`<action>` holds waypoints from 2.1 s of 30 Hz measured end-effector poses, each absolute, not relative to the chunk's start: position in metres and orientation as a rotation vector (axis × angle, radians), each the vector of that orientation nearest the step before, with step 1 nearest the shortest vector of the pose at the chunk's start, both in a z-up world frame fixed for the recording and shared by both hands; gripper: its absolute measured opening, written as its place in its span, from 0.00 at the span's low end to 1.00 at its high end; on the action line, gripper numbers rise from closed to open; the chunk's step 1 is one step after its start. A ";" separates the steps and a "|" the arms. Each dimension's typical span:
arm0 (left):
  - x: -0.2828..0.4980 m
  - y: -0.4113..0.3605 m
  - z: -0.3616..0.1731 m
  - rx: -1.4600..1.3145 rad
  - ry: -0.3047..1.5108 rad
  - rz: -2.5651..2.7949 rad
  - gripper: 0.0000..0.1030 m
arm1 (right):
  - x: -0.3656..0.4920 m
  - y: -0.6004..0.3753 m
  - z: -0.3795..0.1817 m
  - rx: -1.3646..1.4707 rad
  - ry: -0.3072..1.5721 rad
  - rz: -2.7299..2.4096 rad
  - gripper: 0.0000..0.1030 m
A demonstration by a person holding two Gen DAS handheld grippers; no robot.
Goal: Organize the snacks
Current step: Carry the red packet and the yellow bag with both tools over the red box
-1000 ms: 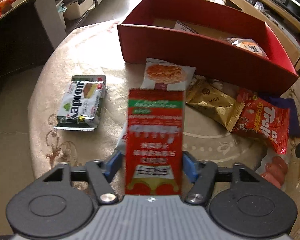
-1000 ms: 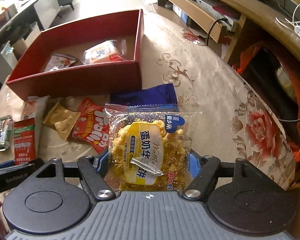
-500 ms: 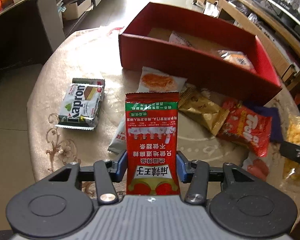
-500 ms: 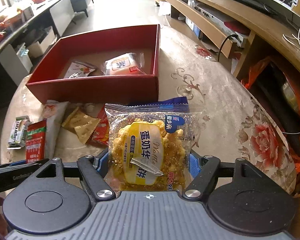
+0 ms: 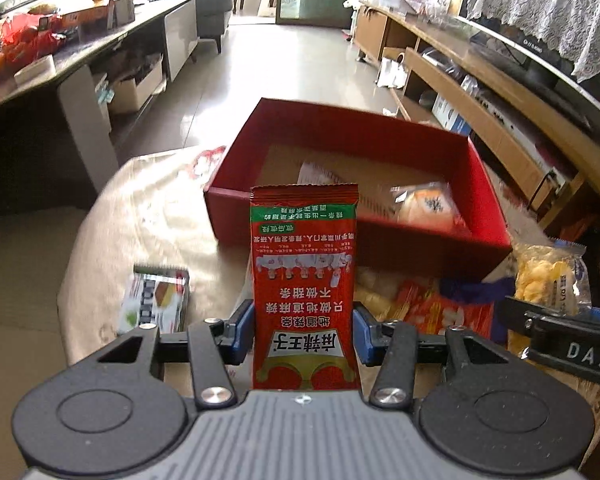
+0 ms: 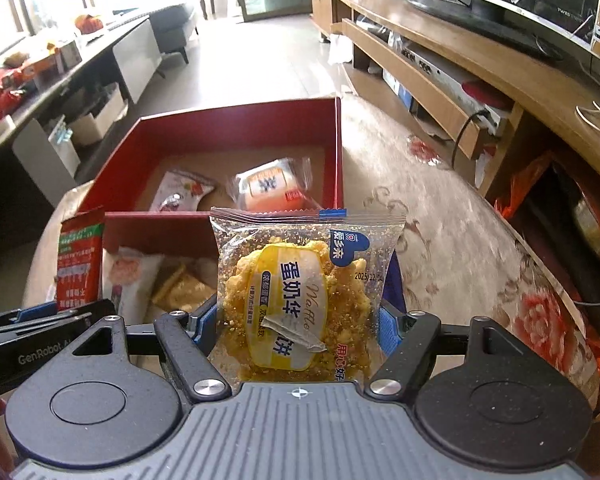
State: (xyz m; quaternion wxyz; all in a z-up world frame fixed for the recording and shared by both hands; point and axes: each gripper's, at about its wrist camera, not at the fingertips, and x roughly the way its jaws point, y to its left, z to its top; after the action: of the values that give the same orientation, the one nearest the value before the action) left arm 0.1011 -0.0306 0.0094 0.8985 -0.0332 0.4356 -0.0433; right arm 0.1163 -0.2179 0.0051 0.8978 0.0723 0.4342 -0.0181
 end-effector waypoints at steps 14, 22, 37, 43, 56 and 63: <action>0.142 -0.042 0.033 -0.049 0.826 -0.092 0.47 | 0.149 -0.217 0.024 0.137 0.824 -0.057 0.76; 0.160 -0.052 0.039 -0.034 0.797 -0.085 0.47 | 0.167 -0.221 0.029 0.153 0.800 -0.069 0.76; 0.188 -0.058 0.040 -0.042 0.791 -0.076 0.47 | 0.193 -0.220 0.032 0.151 0.788 -0.078 0.76; 0.197 -0.060 0.039 -0.042 0.792 -0.069 0.47 | 0.202 -0.219 0.032 0.148 0.790 -0.079 0.76; 0.217 -0.067 0.035 -0.023 0.790 -0.057 0.47 | 0.220 -0.214 0.029 0.149 0.798 -0.081 0.76; 0.227 -0.069 0.030 -0.020 0.796 -0.052 0.47 | 0.229 -0.215 0.025 0.146 0.803 -0.074 0.76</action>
State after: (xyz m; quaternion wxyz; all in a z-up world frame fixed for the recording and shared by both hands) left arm 0.2267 -0.0692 0.0297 0.9215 -0.0096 0.3873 -0.0255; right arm 0.2295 -0.2149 0.0254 0.9172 0.0711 0.3904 -0.0358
